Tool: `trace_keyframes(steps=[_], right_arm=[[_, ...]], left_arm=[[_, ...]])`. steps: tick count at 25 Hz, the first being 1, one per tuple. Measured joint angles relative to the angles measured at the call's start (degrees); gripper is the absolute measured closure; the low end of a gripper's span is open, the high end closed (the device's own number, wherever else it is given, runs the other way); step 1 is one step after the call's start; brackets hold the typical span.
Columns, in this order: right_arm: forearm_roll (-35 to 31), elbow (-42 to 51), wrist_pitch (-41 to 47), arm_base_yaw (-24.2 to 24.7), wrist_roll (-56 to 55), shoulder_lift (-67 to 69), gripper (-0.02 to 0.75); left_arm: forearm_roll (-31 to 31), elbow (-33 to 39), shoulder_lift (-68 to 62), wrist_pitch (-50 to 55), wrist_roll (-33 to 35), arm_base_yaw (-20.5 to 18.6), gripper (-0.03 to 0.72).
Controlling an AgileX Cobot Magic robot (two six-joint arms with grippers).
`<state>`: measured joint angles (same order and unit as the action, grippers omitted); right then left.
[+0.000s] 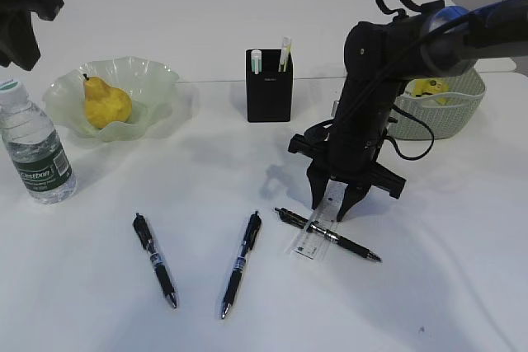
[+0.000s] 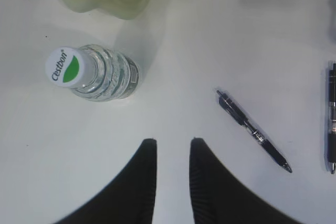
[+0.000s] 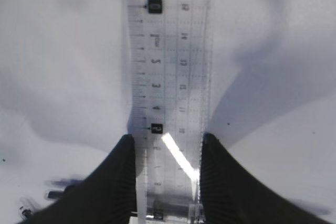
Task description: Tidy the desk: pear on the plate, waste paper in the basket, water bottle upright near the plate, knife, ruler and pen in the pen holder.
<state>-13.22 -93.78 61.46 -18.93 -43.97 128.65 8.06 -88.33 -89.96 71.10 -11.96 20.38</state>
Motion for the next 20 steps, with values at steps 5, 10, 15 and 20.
trace_keyframes(steps=[5,10,15,20], right_arm=[[0.0,0.0,0.0,0.0,0.0,0.0,0.439],[0.0,0.0,0.35,0.0,0.0,0.0,0.439],[0.0,-0.08,1.19,0.0,0.27,0.0,0.439],[0.0,-0.08,1.38,0.0,0.77,0.0,0.439]], left_arm=[[0.0,0.0,0.0,0.0,0.0,0.0,0.546],[0.0,0.0,0.0,0.0,0.0,0.0,0.546],[0.0,0.0,0.0,0.0,0.0,0.0,0.546],[0.0,0.0,0.0,0.0,0.0,0.0,0.546]])
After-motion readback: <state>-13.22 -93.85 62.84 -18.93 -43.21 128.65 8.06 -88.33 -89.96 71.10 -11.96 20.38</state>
